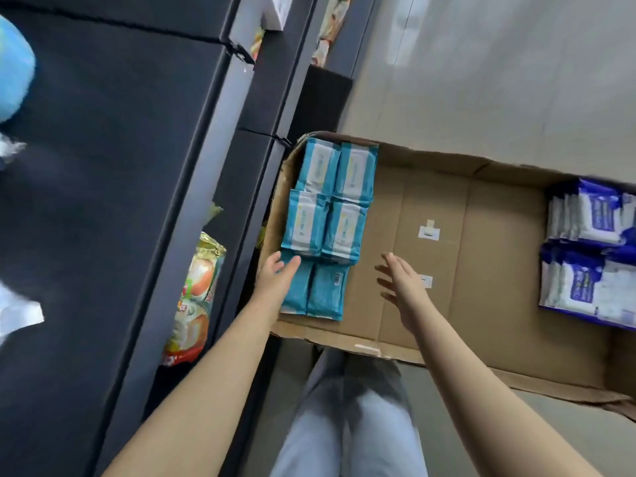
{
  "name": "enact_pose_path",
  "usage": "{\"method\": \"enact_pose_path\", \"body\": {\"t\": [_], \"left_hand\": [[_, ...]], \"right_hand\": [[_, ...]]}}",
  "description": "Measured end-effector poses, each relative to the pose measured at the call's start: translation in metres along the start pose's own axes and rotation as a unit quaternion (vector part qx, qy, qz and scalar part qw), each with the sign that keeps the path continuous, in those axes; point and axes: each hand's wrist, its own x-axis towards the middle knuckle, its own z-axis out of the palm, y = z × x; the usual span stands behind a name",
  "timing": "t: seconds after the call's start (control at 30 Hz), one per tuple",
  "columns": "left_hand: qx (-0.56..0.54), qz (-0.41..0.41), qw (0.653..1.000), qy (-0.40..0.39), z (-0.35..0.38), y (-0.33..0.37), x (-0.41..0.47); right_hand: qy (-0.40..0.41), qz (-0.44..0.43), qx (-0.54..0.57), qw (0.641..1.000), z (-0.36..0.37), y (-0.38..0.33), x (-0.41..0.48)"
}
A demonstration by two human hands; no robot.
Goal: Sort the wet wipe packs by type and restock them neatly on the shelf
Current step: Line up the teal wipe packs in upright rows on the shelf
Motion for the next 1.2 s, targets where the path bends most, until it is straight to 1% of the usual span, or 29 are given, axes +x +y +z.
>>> {"method": "enact_pose_path", "body": {"t": [0.07, 0.17, 0.3, 0.4, 0.53, 0.7, 0.8, 0.9, 1.0, 1.07, 1.2], "left_hand": [[-0.033, -0.009, 0.999, 0.020, 0.009, 0.003, 0.030], [-0.087, -0.014, 0.996, 0.027, 0.016, 0.006, 0.061], [-0.077, 0.003, 0.995, 0.066, 0.022, 0.008, 0.077], [-0.078, 0.010, 0.994, 0.076, 0.022, 0.010, 0.082], [-0.117, -0.017, 0.991, 0.070, 0.022, 0.016, 0.089], [-0.083, -0.019, 0.994, 0.067, 0.026, 0.017, 0.102], [-0.058, -0.002, 0.996, 0.071, 0.028, 0.014, 0.100], [-0.069, 0.026, 0.995, 0.071, 0.032, 0.008, 0.084], [-0.086, 0.058, 0.992, 0.079, 0.035, 0.000, 0.049], [-0.107, 0.068, 0.989, 0.080, 0.037, -0.006, 0.017], [-0.182, 0.098, 0.977, 0.044, 0.037, -0.007, -0.078]], "right_hand": [[-0.006, 0.002, 0.011, 1.000, 0.011, 0.001, 0.028], [-0.018, -0.007, 0.013, 1.000, 0.028, -0.003, 0.056], [-0.017, -0.030, 0.007, 0.999, 0.044, -0.007, 0.073], [0.000, -0.041, 0.018, 0.999, 0.050, -0.008, 0.079], [0.008, -0.018, 0.016, 1.000, 0.056, -0.012, 0.090], [0.016, -0.006, 0.001, 1.000, 0.059, -0.016, 0.108], [0.022, -0.008, 0.022, 0.999, 0.058, -0.018, 0.109], [0.022, -0.012, 0.081, 0.996, 0.048, -0.012, 0.103], [0.017, -0.013, 0.170, 0.985, 0.024, -0.002, 0.073], [-0.017, -0.013, 0.231, 0.973, 0.003, 0.002, 0.041], [-0.115, -0.031, 0.275, 0.954, -0.045, -0.003, -0.045]]}}
